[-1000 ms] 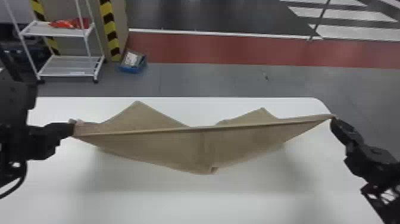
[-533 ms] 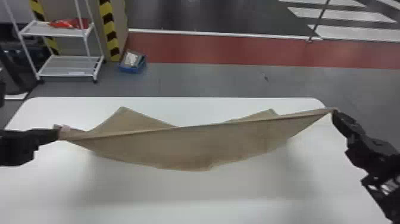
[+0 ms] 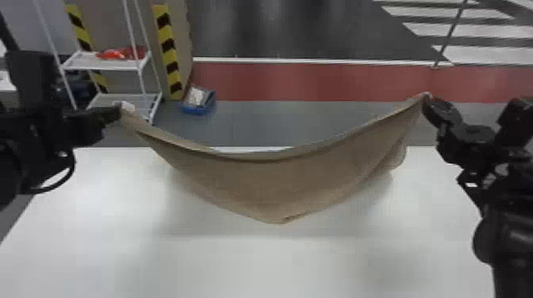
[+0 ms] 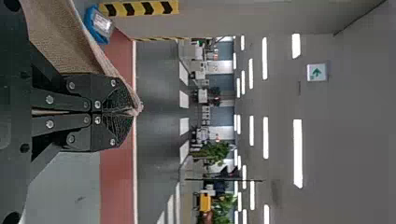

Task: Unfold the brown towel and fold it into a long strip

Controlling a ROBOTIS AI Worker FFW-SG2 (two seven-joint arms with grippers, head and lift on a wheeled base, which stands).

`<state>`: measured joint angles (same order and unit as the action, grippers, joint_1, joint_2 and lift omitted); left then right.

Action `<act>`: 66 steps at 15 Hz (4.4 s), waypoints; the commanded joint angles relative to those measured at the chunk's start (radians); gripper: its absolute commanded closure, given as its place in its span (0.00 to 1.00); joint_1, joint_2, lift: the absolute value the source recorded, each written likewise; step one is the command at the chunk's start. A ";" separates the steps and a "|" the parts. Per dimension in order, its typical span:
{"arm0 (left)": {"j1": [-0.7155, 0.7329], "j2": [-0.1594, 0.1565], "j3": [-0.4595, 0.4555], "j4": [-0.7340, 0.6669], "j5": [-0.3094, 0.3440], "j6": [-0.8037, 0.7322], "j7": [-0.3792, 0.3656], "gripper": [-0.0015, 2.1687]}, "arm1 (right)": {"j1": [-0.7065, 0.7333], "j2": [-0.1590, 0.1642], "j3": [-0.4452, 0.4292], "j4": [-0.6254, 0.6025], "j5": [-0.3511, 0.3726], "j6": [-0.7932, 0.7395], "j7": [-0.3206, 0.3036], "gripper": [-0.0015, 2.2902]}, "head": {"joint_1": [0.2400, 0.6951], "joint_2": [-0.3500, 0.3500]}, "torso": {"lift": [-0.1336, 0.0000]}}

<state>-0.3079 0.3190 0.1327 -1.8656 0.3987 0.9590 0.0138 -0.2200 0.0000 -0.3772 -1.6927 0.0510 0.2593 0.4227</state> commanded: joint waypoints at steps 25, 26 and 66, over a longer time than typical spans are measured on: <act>0.630 -0.040 -0.082 -0.260 -0.175 -0.073 0.080 0.53 | 0.525 -0.113 -0.112 0.008 -0.189 -0.426 0.091 0.62 | 1.00 0.27 | 0.07; 0.644 -0.040 -0.062 -0.267 -0.161 -0.085 0.075 0.46 | 0.518 -0.115 -0.114 0.015 -0.175 -0.426 0.090 0.62 | 1.00 0.28 | 0.07; 0.773 -0.003 0.189 -0.043 0.046 -0.490 -0.492 0.29 | 0.525 -0.103 -0.092 0.019 -0.099 -0.389 0.085 0.62 | 1.00 0.37 | 0.07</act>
<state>0.4716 0.3180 0.3265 -1.9155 0.4372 0.4674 -0.4773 0.3053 -0.1030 -0.4696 -1.6736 -0.0488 -0.1299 0.5077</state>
